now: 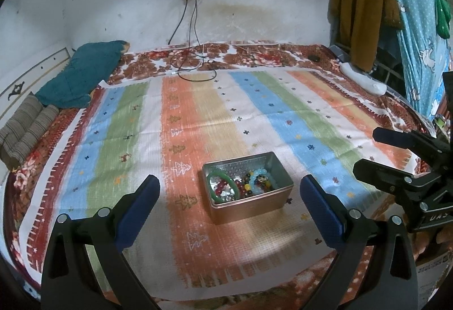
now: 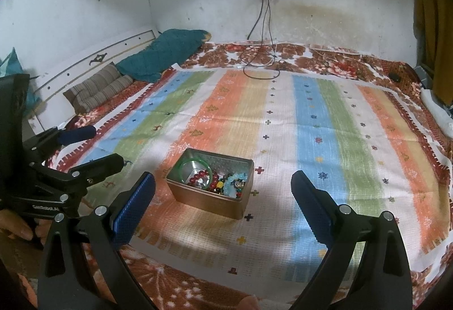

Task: Organize jewelry

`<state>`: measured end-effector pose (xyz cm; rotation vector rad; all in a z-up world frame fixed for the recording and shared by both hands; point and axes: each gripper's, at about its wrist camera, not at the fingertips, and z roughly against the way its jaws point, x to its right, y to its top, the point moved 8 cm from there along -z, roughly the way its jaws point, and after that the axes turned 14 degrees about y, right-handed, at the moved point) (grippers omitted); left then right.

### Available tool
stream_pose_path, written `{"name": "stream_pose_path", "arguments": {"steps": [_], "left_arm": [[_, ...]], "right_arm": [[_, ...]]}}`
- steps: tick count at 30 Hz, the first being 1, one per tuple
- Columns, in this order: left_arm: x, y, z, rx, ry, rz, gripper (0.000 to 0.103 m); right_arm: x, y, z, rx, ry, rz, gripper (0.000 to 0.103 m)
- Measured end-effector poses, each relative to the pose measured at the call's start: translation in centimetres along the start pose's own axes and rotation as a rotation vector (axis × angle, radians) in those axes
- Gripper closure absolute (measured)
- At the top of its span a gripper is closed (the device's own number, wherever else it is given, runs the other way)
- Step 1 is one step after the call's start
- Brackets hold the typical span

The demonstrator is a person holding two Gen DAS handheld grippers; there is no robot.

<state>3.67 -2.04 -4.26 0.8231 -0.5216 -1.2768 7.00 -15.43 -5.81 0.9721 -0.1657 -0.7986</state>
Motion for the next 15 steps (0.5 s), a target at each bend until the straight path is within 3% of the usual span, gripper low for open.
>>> {"name": "stream_pose_path", "arguments": {"steps": [15], "left_arm": [[-0.39, 0.48, -0.14, -0.004, 0.015, -0.001, 0.006]], "right_arm": [[0.19, -0.02, -0.02, -0.002, -0.015, -0.005, 0.006]]}}
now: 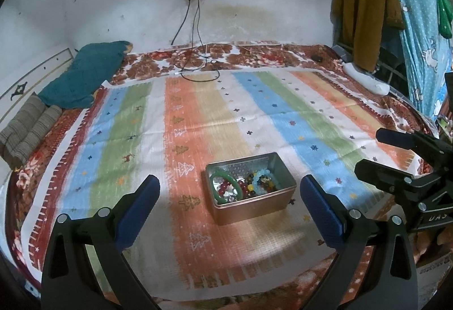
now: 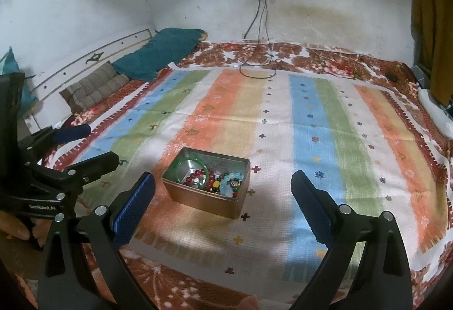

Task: Organize jewelry

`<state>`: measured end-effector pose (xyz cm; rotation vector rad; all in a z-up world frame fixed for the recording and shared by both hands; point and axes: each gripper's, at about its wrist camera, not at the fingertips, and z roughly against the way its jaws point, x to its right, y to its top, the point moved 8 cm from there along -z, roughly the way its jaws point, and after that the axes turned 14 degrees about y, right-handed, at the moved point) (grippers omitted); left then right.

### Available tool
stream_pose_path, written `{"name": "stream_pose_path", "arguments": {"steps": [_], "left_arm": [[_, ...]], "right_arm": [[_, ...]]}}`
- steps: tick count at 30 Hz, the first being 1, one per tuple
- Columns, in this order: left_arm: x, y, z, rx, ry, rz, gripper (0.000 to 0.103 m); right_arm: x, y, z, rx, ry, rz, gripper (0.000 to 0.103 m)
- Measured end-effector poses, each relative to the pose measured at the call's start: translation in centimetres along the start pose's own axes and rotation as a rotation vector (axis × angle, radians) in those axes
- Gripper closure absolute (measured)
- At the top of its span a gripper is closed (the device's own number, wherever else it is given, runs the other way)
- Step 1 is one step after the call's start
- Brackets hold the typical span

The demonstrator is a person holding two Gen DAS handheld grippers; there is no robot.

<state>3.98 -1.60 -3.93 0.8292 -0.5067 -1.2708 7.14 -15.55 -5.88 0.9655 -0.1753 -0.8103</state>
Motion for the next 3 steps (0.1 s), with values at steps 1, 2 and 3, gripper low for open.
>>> {"name": "stream_pose_path", "arguments": {"steps": [1, 2, 3], "left_arm": [[-0.04, 0.06, -0.05, 0.0, 0.001, 0.0, 0.006], [0.01, -0.01, -0.02, 0.0, 0.0, 0.0, 0.006], [0.03, -0.01, 0.01, 0.0, -0.001, 0.0, 0.006]], "right_arm": [[-0.02, 0.0, 0.0, 0.0, -0.001, 0.001, 0.006], [0.01, 0.02, 0.0, 0.0, -0.001, 0.001, 0.006], [0.01, 0.02, -0.01, 0.0, -0.001, 0.001, 0.006]]}}
